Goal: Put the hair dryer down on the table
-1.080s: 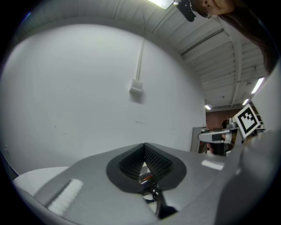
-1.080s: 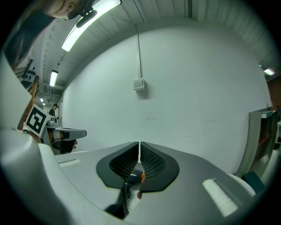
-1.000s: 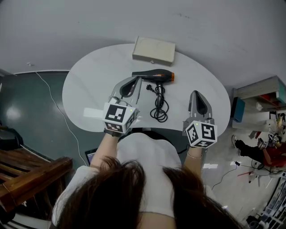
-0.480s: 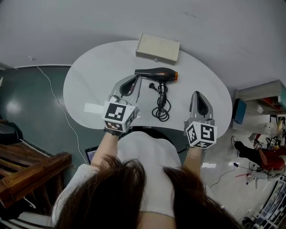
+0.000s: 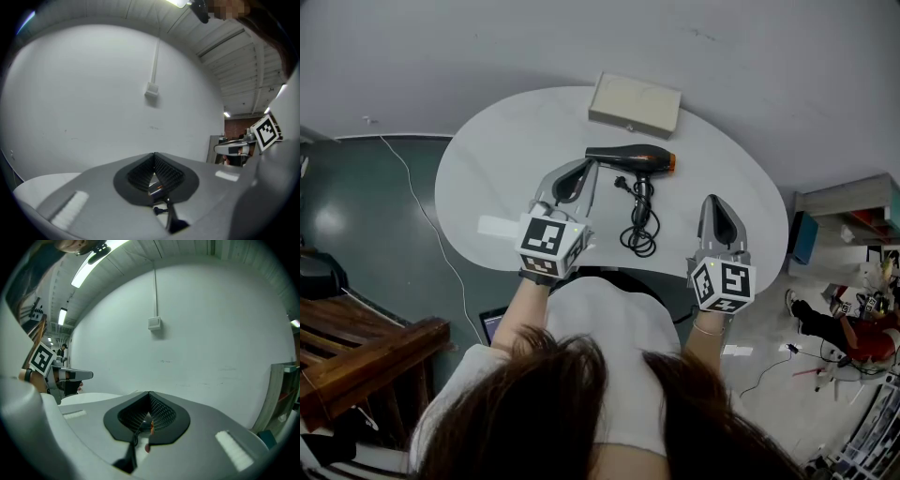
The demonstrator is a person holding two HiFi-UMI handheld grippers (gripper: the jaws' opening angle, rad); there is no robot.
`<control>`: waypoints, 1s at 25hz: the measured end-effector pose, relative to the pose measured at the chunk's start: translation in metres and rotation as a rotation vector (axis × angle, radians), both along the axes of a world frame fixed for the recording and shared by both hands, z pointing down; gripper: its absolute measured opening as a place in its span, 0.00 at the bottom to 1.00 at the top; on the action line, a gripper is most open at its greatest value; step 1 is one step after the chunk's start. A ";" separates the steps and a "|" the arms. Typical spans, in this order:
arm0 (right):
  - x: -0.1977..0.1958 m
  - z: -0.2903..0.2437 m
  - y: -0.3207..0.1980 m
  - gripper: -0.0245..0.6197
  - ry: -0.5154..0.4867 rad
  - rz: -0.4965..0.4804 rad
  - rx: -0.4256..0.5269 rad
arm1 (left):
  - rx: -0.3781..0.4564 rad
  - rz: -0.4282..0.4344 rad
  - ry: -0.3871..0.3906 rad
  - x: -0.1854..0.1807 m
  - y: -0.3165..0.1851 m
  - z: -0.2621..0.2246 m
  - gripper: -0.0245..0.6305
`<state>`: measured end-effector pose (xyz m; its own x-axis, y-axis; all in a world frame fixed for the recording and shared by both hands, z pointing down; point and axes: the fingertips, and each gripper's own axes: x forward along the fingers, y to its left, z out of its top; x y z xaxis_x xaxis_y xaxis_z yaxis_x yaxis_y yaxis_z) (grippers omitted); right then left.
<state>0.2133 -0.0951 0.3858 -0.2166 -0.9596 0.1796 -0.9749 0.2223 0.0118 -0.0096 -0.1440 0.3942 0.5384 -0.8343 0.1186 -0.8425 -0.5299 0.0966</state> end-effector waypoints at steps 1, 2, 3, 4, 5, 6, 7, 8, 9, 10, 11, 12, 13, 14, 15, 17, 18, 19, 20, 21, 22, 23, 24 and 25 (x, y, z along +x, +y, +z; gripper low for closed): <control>0.001 0.000 0.000 0.04 -0.008 0.001 0.001 | 0.001 0.000 0.000 0.000 0.000 0.000 0.12; 0.001 -0.001 0.000 0.04 -0.018 0.003 0.002 | 0.001 0.001 0.000 0.000 0.001 0.000 0.12; 0.002 -0.001 0.000 0.04 -0.030 0.004 0.004 | 0.001 0.001 0.000 0.000 0.001 0.000 0.12; 0.002 -0.002 0.000 0.04 -0.041 0.004 0.006 | 0.001 0.002 -0.001 0.000 0.001 0.000 0.12; 0.002 -0.002 0.000 0.04 -0.049 0.004 0.007 | 0.001 0.002 -0.002 -0.001 0.001 0.000 0.12; 0.002 -0.003 0.000 0.04 -0.052 0.004 0.009 | 0.002 0.002 -0.003 -0.001 0.002 0.000 0.12; 0.001 -0.003 0.001 0.04 -0.054 0.003 0.010 | 0.002 0.002 -0.003 -0.001 0.002 0.000 0.12; 0.001 -0.004 0.001 0.04 -0.055 0.002 0.011 | 0.003 0.001 -0.003 -0.002 0.003 -0.001 0.12; 0.001 -0.004 0.001 0.04 -0.056 0.001 0.012 | 0.003 0.001 -0.003 -0.002 0.003 -0.001 0.12; 0.001 -0.004 0.001 0.04 -0.057 0.002 0.012 | 0.003 0.002 -0.002 -0.002 0.002 -0.001 0.12; 0.001 -0.004 0.000 0.04 -0.057 0.003 0.013 | 0.004 0.003 -0.003 -0.002 0.002 -0.001 0.12; 0.000 -0.005 0.000 0.04 -0.057 0.005 0.014 | 0.004 0.004 -0.003 -0.002 0.001 -0.001 0.12; 0.000 -0.005 0.000 0.04 -0.057 0.007 0.016 | 0.005 0.005 -0.004 -0.002 0.001 -0.001 0.12; 0.000 -0.005 0.000 0.04 -0.057 0.009 0.017 | 0.004 0.005 -0.004 -0.002 0.001 -0.001 0.12; 0.000 -0.006 0.000 0.04 -0.056 0.010 0.017 | 0.004 0.005 -0.004 -0.001 0.002 -0.001 0.12; 0.000 -0.005 0.001 0.04 -0.056 0.009 0.017 | 0.004 0.005 -0.003 -0.001 0.002 -0.002 0.12; -0.001 -0.005 0.001 0.04 -0.056 0.004 0.015 | 0.004 0.005 -0.003 -0.001 0.002 -0.001 0.12; -0.002 -0.005 0.001 0.04 -0.055 -0.004 0.013 | 0.003 0.007 -0.004 -0.001 0.002 -0.001 0.12; -0.003 -0.004 0.001 0.04 -0.054 -0.013 0.009 | 0.003 0.012 -0.006 0.000 0.002 0.000 0.12; -0.004 -0.004 0.001 0.04 -0.052 -0.021 0.006 | 0.007 0.022 -0.012 0.001 0.003 0.000 0.12; -0.004 -0.003 0.001 0.04 -0.050 -0.025 0.004 | 0.015 0.034 -0.023 0.003 0.003 0.000 0.12; -0.004 -0.003 0.001 0.04 -0.051 -0.027 0.002 | 0.024 0.046 -0.035 0.005 0.003 -0.001 0.12; -0.004 -0.003 0.002 0.04 -0.055 -0.026 0.001 | 0.031 0.055 -0.044 0.006 0.003 -0.002 0.12; -0.003 -0.002 0.002 0.04 -0.060 -0.024 -0.001 | 0.034 0.062 -0.049 0.007 0.003 -0.003 0.12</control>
<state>0.2100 -0.0927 0.3835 -0.2499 -0.9539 0.1662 -0.9683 0.2456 -0.0463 -0.0030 -0.1412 0.3913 0.5833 -0.8036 0.1183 -0.8113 -0.5835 0.0366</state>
